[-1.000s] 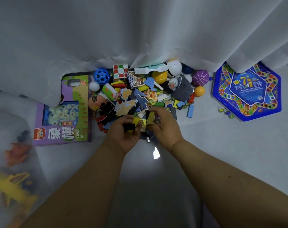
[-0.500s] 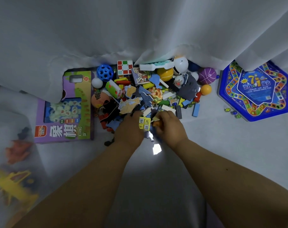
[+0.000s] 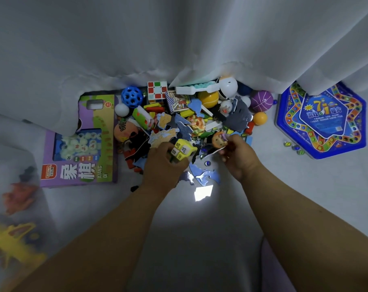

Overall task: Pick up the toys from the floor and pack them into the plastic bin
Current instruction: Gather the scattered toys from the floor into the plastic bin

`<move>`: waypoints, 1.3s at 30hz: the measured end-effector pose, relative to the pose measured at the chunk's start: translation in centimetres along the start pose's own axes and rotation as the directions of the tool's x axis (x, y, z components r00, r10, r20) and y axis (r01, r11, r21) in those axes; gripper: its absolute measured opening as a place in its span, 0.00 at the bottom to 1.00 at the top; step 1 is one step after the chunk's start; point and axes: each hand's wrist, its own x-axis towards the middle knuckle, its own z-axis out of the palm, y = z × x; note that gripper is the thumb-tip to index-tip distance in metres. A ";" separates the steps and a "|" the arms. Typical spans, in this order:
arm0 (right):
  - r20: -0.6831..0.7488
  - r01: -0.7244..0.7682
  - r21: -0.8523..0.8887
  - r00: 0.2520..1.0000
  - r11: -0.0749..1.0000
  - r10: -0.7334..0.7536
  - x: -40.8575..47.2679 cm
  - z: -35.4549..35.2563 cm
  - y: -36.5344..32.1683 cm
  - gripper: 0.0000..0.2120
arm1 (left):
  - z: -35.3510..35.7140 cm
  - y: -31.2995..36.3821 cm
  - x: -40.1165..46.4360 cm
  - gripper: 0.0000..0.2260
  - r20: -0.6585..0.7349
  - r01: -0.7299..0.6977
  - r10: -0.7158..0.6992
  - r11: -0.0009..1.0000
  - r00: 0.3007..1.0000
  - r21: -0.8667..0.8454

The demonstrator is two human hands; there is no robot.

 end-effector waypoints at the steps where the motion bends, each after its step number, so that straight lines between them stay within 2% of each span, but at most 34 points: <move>1: 0.009 -0.031 0.066 1.000 0.997 0.030 0.3 -0.1 0.0 0.07 | -0.2 0.6 -0.3 0.11 0.013 0.060 -0.059 0.988 0.998 -0.142; 3: 0.030 -0.097 0.189 0.995 0.977 0.093 0.4 -0.1 0.1 0.09 | -0.2 1.2 -0.7 0.09 0.066 0.218 -0.210 0.880 0.976 -0.422; 6: 0.065 -0.203 0.298 0.979 0.933 0.193 0.2 0.2 0.0 0.14 | -0.3 1.1 -0.8 0.05 0.219 0.385 -0.343 0.557 0.913 -0.736; 7: 0.067 -0.224 0.313 0.975 0.923 0.214 0.1 0.3 -0.1 0.14 | -0.5 1.1 -0.9 0.03 0.316 0.436 -0.326 0.424 0.891 -0.794; 8: 0.073 -0.239 0.326 0.971 0.915 0.228 0.0 0.5 -0.1 0.15 | -0.9 0.9 -1.1 0.06 0.407 0.485 -0.286 0.306 0.868 -0.819; 9: 0.083 -0.252 0.342 0.968 0.905 0.238 -0.1 0.6 -0.2 0.16 | -1.3 0.7 -1.2 0.13 0.483 0.525 -0.222 0.207 0.847 -0.825; 11: 0.119 -0.277 0.380 0.961 0.882 0.250 -0.3 0.9 -0.4 0.19 | -1.9 0.4 -1.2 0.25 0.572 0.577 -0.076 0.101 0.817 -0.810; 14: 0.180 -0.295 0.368 0.953 0.882 0.244 -0.4 1.3 -0.6 0.24 | -2.7 0.0 -0.6 0.28 0.615 0.612 0.064 0.068 0.786 -0.788; 16: 0.182 -0.263 0.349 0.961 0.899 0.210 -0.4 1.5 -0.6 0.20 | -3.2 0.0 -0.4 0.31 0.619 0.615 0.081 0.070 0.781 -0.785; 19: 0.134 -0.213 0.352 0.975 0.912 0.176 0.1 1.6 -0.5 0.13 | -3.6 0.4 -0.1 0.32 0.602 0.595 0.037 0.113 0.798 -0.796; 22: 0.069 -0.195 0.266 0.981 0.944 0.183 0.6 1.7 -0.3 0.04 | -3.5 0.6 0.0 0.28 0.561 0.566 -0.073 0.100 0.824 -0.818; 25: 0.074 -0.182 0.260 0.983 0.948 0.168 0.6 1.9 -0.4 0.07 | -3.6 0.4 0.1 0.28 0.548 0.547 -0.003 0.065 0.836 -0.834; 27: 0.105 -0.180 0.282 0.982 0.942 0.156 0.5 1.9 -0.4 0.09 | -4.1 0.1 0.1 0.26 0.556 0.553 0.093 0.061 0.826 -0.831; 29: 0.147 -0.186 0.316 0.978 0.931 0.145 0.3 1.8 -0.6 0.11 | -4.6 0.0 0.3 0.28 0.572 0.569 0.137 0.064 0.809 -0.820; 33: 0.243 -0.242 0.317 0.955 0.917 0.168 -0.5 1.3 -0.9 0.13 | -4.8 0.2 1.0 0.40 0.594 0.590 0.068 0.067 0.802 -0.804; 36: 0.261 -0.288 0.310 0.942 0.906 0.211 -0.5 1.1 -0.8 0.20 | -4.7 0.9 1.2 0.37 0.612 0.612 -0.002 0.033 0.791 -0.790; 39: 0.233 -0.284 0.267 0.946 0.921 0.224 -0.4 0.9 -0.7 0.20 | -4.9 1.2 1.0 0.41 0.605 0.607 -0.062 0.020 0.794 -0.795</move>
